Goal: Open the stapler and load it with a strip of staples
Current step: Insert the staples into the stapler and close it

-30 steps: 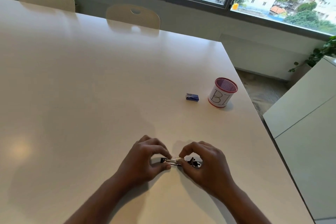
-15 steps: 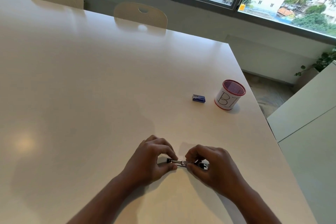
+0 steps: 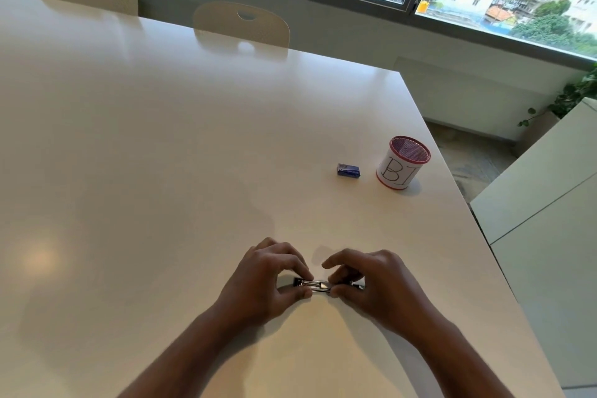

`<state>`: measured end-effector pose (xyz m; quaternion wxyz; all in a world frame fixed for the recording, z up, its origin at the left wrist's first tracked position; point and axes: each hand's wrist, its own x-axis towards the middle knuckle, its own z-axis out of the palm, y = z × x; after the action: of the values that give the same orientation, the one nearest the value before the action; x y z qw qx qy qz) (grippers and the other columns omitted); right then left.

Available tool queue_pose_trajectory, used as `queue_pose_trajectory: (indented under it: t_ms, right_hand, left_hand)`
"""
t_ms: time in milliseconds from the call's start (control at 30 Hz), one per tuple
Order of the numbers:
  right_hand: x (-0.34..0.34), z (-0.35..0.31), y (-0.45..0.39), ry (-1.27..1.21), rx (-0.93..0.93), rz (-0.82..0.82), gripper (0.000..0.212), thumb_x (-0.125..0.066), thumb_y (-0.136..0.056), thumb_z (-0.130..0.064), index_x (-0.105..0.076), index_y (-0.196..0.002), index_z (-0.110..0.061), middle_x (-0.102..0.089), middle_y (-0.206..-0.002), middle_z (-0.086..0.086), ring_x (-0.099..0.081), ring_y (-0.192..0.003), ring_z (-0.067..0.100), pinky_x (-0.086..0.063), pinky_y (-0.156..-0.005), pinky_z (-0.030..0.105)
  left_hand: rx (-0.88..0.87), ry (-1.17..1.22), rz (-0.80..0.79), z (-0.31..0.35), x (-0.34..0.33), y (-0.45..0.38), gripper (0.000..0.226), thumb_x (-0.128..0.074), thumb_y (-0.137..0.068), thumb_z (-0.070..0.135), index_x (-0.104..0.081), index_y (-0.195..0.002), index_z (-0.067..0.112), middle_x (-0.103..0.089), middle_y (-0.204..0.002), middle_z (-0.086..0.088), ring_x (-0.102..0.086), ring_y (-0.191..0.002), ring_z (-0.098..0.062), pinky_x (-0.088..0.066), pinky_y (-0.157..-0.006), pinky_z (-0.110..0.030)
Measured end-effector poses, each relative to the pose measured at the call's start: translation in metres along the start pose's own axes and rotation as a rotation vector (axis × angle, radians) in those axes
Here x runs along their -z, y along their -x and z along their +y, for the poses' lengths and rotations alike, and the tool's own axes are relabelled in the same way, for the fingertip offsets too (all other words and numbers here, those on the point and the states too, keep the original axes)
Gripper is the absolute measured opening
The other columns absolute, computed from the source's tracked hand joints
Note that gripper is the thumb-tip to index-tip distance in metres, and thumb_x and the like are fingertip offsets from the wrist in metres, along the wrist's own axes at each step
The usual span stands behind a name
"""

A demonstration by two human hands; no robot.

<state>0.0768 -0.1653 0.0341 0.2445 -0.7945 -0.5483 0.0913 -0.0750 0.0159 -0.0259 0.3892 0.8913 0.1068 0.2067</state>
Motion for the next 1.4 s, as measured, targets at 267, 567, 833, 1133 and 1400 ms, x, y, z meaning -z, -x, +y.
queue_pose_trajectory:
  t_ms: [267,567,833,1133,1400]
  right_hand:
    - [-0.001,0.0,0.002,-0.009,-0.018,-0.005,0.038,-0.093,-0.076,-0.023,-0.076,-0.109,-0.03,-0.082,-0.092,-0.018,-0.076,-0.084,-0.002,-0.062,-0.079,0.03]
    - [-0.004,-0.007,0.017,0.173,0.024,0.066,0.016,-0.077,-0.083,-0.048,-0.071,-0.089,-0.034,-0.072,-0.114,-0.02,-0.07,-0.092,0.006,-0.06,-0.069,0.034]
    - [-0.008,-0.007,0.024,0.365,-0.018,0.073,0.022,-0.069,-0.084,-0.055,-0.067,-0.086,-0.033,-0.068,-0.127,-0.013,-0.067,-0.108,0.011,-0.058,-0.062,0.028]
    - [-0.015,-0.009,0.02,0.321,-0.027,0.055,0.03,-0.065,-0.085,-0.062,-0.068,-0.09,-0.032,-0.064,-0.131,-0.015,-0.063,-0.112,0.01,-0.058,-0.064,0.029]
    - [-0.024,-0.014,0.015,0.287,0.009,0.055,0.035,-0.06,-0.09,-0.066,-0.068,-0.097,-0.033,-0.061,-0.132,-0.015,-0.06,-0.113,0.006,-0.061,-0.068,0.032]
  left_hand:
    - [-0.004,-0.011,-0.006,0.001,0.001,0.001,0.022,-0.09,-0.075,0.043,-0.079,-0.092,0.035,-0.072,-0.097,0.024,-0.058,-0.101,0.0,-0.052,-0.09,-0.038]
    - [-0.002,-0.004,-0.005,0.001,0.001,0.0,0.021,-0.09,-0.075,0.043,-0.079,-0.092,0.035,-0.072,-0.097,0.025,-0.059,-0.101,-0.001,-0.051,-0.091,-0.037]
    - [0.014,0.006,-0.01,0.0,0.0,0.0,0.021,-0.091,-0.074,0.04,-0.079,-0.091,0.035,-0.073,-0.097,0.023,-0.059,-0.1,-0.002,-0.052,-0.09,-0.04]
    - [0.015,-0.006,-0.019,0.002,0.002,0.0,0.022,-0.092,-0.074,0.039,-0.08,-0.092,0.034,-0.073,-0.099,0.021,-0.059,-0.101,-0.003,-0.051,-0.091,-0.041]
    - [0.006,-0.037,-0.03,0.002,0.002,-0.001,0.025,-0.092,-0.074,0.039,-0.08,-0.095,0.033,-0.074,-0.103,0.02,-0.057,-0.102,-0.004,-0.052,-0.091,-0.041]
